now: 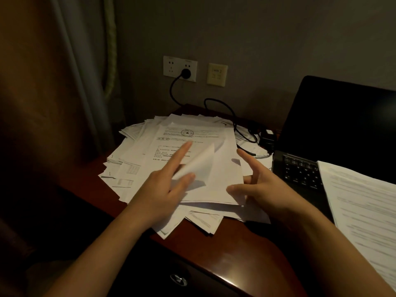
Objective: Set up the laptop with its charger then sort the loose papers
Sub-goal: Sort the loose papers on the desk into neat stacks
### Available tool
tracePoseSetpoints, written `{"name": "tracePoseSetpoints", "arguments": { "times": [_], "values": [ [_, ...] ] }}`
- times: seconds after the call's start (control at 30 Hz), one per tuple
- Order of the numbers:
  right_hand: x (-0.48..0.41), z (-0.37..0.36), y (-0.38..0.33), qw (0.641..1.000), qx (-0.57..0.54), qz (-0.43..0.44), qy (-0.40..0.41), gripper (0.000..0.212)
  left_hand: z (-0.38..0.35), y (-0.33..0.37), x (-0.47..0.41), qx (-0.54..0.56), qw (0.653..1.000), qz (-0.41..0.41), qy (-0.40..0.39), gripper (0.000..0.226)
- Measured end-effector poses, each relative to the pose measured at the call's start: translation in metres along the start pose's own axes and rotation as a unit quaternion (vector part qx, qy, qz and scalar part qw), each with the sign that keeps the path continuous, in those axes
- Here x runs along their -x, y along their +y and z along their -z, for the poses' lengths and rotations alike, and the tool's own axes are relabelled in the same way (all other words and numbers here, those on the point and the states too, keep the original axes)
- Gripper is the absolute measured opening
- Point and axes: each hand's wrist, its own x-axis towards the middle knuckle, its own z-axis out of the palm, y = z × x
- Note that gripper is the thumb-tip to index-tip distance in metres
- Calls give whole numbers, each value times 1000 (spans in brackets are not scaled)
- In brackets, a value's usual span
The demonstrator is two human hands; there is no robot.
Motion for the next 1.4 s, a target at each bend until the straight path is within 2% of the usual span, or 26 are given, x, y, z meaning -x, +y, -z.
{"name": "tracePoseSetpoints", "arguments": {
  "times": [0.13,0.23,0.3,0.37,0.47,0.6,0.73,0.9,1.0,1.1,1.2,1.33,1.4],
  "values": [
    [4,-4,-5,1000,-4,20,14,96,2,3,0,-12,998,-40,38,64],
    [1,-9,-2,999,-16,30,31,96,2,-4,-1,-28,996,-86,21,57],
    [-3,-13,4,998,-10,32,48,100,2,-9,-1,-55,993,-102,5,60],
    [-5,-17,7,997,-7,40,67,102,1,-9,-2,-61,993,-101,-2,52],
    [-6,-20,9,995,-5,57,83,101,-1,-5,0,5,997,-80,-13,34],
    [-8,-21,11,994,8,56,96,100,-3,-3,2,-49,996,-72,-19,64],
    [-5,-20,10,995,-17,54,86,99,-2,0,4,-41,998,-53,8,62],
    [-3,-8,5,998,-26,49,31,98,-2,2,5,-72,993,-55,77,76],
    [-3,-8,5,998,-18,52,32,99,0,-1,3,-58,993,-85,57,71],
    [-4,-16,5,996,-5,59,62,97,0,-1,3,-59,995,-83,2,49],
    [-3,-24,5,993,-6,70,95,94,-2,-6,3,-78,995,-60,-11,67],
    [-2,-15,3,996,-37,49,57,93,0,-4,2,-38,998,-52,14,57],
    [0,-9,1,997,-36,46,42,95,2,-5,2,-25,997,-56,38,65]
  ]
}}
